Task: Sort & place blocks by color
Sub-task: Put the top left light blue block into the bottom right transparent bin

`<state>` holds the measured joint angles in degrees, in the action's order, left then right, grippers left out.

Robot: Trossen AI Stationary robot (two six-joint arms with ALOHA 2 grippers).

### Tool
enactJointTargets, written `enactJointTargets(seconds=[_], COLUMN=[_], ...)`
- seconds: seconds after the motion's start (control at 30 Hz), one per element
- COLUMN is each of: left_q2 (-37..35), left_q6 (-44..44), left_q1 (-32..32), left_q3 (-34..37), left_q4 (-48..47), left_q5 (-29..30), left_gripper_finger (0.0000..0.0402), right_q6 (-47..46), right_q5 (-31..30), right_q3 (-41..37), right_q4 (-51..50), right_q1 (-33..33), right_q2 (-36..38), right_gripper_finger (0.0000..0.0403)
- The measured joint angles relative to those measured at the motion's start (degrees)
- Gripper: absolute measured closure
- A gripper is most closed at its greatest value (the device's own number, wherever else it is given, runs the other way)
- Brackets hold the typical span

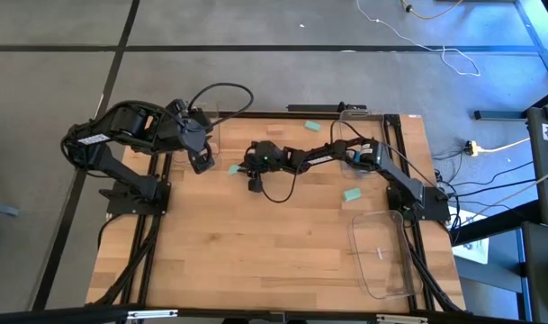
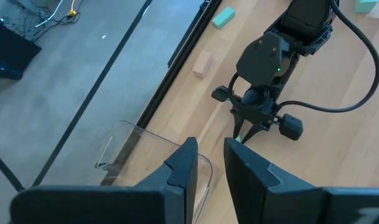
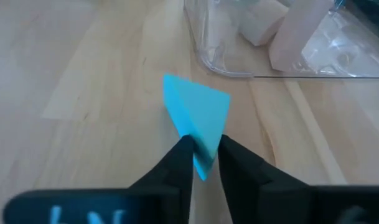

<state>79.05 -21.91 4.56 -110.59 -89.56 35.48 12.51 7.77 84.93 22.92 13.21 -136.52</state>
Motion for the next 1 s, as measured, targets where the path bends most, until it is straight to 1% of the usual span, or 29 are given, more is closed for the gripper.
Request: enactJointTargets(seconds=[0.2, 0.63, 0.8, 1.0], left_q2=[0.0, 0.0, 0.0, 0.0], left_q6=[0.0, 0.0, 0.0, 0.0], left_q1=[0.0, 0.0, 0.0, 0.0], left_q3=[0.0, 0.0, 0.0, 0.0], left_q4=[0.0, 0.0, 0.0, 0.0], left_q5=[0.0, 0.0, 0.0, -0.1], left_gripper_finger=[0.0330, 0.0330, 0.0330, 0.0330], right_q6=[-0.1, -0.2, 0.0, -0.2], right_q5=[0.0, 0.0, -0.1, -0.1], right_q3=[0.0, 0.0, 0.0, 0.0], right_q4=[-0.3, -0.7, -0.7, -0.7], right_q1=[0.0, 0.0, 0.0, -0.2], right_q2=[0.0, 0.0, 0.0, 0.0], right_gripper_finger=[0.0362, 0.0398, 0.0389, 0.0356])
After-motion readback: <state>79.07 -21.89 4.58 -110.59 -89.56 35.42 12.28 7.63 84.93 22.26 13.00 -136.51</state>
